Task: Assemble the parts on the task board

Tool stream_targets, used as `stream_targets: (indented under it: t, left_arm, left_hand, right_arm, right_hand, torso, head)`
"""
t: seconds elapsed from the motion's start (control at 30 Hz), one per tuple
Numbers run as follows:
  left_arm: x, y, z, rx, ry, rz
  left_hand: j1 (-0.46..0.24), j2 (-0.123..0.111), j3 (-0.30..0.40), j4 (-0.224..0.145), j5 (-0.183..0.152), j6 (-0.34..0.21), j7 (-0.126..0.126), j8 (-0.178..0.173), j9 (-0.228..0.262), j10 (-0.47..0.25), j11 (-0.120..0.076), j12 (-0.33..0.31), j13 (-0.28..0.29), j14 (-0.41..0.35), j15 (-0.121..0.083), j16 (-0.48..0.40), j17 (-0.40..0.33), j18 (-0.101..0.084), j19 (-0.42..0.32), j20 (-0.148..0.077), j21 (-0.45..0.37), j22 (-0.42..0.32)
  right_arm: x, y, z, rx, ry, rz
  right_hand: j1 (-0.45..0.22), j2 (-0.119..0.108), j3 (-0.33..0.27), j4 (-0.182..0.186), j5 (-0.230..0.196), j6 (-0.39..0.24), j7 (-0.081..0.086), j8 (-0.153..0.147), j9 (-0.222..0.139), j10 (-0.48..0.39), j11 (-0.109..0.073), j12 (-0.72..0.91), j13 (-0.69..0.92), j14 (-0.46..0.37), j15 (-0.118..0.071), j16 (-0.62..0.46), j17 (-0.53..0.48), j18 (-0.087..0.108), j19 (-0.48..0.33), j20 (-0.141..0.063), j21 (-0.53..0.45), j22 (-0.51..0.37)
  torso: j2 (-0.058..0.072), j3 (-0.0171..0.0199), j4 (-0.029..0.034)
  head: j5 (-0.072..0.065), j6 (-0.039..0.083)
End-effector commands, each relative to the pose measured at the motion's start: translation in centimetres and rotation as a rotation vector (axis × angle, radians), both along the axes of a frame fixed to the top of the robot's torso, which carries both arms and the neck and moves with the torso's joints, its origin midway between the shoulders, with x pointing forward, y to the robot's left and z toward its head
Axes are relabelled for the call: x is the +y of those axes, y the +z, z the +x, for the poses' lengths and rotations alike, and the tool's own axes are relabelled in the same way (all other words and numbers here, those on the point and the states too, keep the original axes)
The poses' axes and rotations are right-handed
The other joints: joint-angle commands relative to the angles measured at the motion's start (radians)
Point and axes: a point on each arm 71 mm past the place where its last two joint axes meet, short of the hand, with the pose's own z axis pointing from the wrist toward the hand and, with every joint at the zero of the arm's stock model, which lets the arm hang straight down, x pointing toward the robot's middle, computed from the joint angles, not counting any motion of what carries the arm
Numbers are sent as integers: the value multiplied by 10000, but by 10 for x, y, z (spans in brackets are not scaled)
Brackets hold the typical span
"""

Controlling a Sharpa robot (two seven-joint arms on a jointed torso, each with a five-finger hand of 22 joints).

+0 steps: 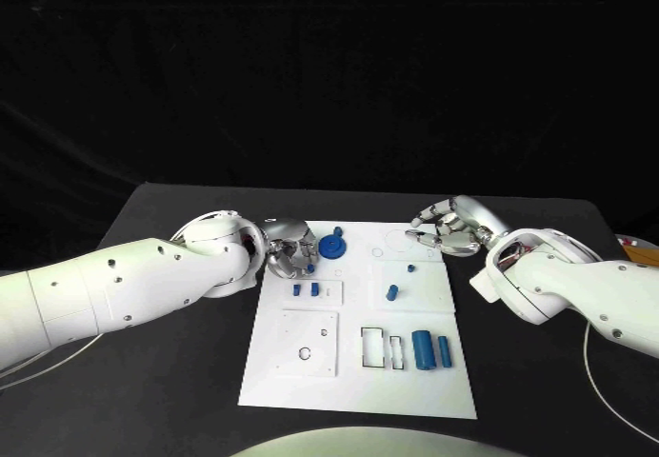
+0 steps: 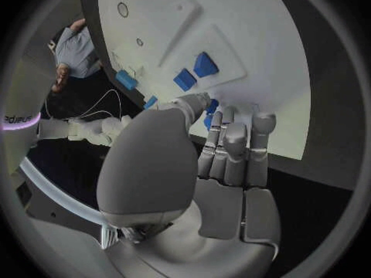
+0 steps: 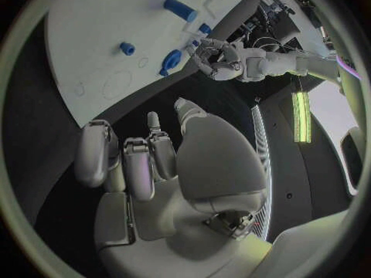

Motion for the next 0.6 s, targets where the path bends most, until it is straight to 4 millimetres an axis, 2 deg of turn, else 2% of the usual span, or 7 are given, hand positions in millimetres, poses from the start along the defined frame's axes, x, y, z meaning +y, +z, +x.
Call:
stream_targets:
  t: [0.03,0.37,0.4,0.47,0.53,0.57,0.6]
  left_arm:
    - [0,1,0,-97,94,-87]
    - [6,1,1,-163,254,-85]
    - [7,1,1,-157,264,-99]
    - [12,2,0,-36,375,-336]
    - [16,4,0,192,554,-810]
    - [18,5,0,278,610,-1038]
    - [21,7,0,398,684,-1523]
  left_hand:
    - [-37,11,-127,18,32,-198,-6,-104,-25,-174,11,-48,-25,-140,37,-63,-151,66,-124,36,-80,-76]
    - [51,45,-286,45,45,-344,84,-192,-26,-490,98,-39,-51,-428,109,-168,-648,139,-423,100,-346,-390]
    - [53,45,-290,47,45,-344,83,-193,-26,-500,99,-39,-52,-439,111,-173,-666,142,-435,102,-357,-402]
    - [60,50,-351,80,42,-358,56,-198,-18,-578,94,-21,-58,-569,116,-231,-880,176,-568,117,-472,-537]
    - [44,62,-429,143,40,-356,42,-194,-6,-641,91,12,-61,-716,115,-308,-1116,207,-692,125,-588,-664]
    - [30,67,-459,171,36,-354,39,-192,-2,-649,89,28,-61,-721,114,-306,-1123,207,-696,127,-599,-670]
    - [-9,96,-587,286,27,-333,29,-176,17,-693,85,82,-66,-783,112,-327,-1258,241,-826,131,-734,-819]
  right_arm:
    - [1,0,0,-71,103,-33]
    - [-1,-1,0,6,78,-84]
    - [-1,-2,1,35,83,-97]
    - [-2,-3,1,142,166,-194]
    - [-3,-4,2,177,325,-364]
    - [-3,-4,2,175,397,-445]
    - [-3,-5,2,160,577,-644]
  right_hand:
    - [-10,46,-77,-1,47,-4,-14,63,9,-67,-36,-45,678,615,-76,-56,827,88,-77,8,-35,103]
    - [28,49,-69,-17,55,-20,-13,67,6,-328,-37,-329,376,584,-77,-104,698,117,-142,5,-163,9]
    - [82,60,-49,-28,58,-35,-13,73,3,-707,-42,-760,-74,564,-82,-138,625,134,-187,2,-254,-53]
    - [456,48,170,-47,52,-59,-35,133,-12,-2292,-67,-3059,-2307,382,-106,-485,-59,308,-580,-59,-1103,-641]
    - [849,-31,531,-109,-182,-4,-39,163,-36,-3866,-92,-5670,-4733,260,-141,-754,-558,395,-830,-61,-1679,-1028]
    - [948,-70,639,-122,-220,11,-32,162,-47,-3964,-95,-5968,-4956,211,-146,-852,-751,416,-884,-62,-1807,-1112]
    - [1154,-226,949,-113,-379,69,-5,159,-79,-4072,-74,-6856,-5681,153,-149,-997,-995,434,-957,-46,-2020,-1234]
  torso:
    - [-2,-1,4]
    - [-5,-5,4]
    - [-5,-5,3]
    - [-6,-9,-3]
    - [-6,-9,-4]
    - [-7,-8,-3]
    - [-9,-3,3]
  head:
    - [3,16]
    - [-11,44]
    - [-12,46]
    - [-20,62]
    - [-31,84]
    - [-54,93]
    - [-82,103]
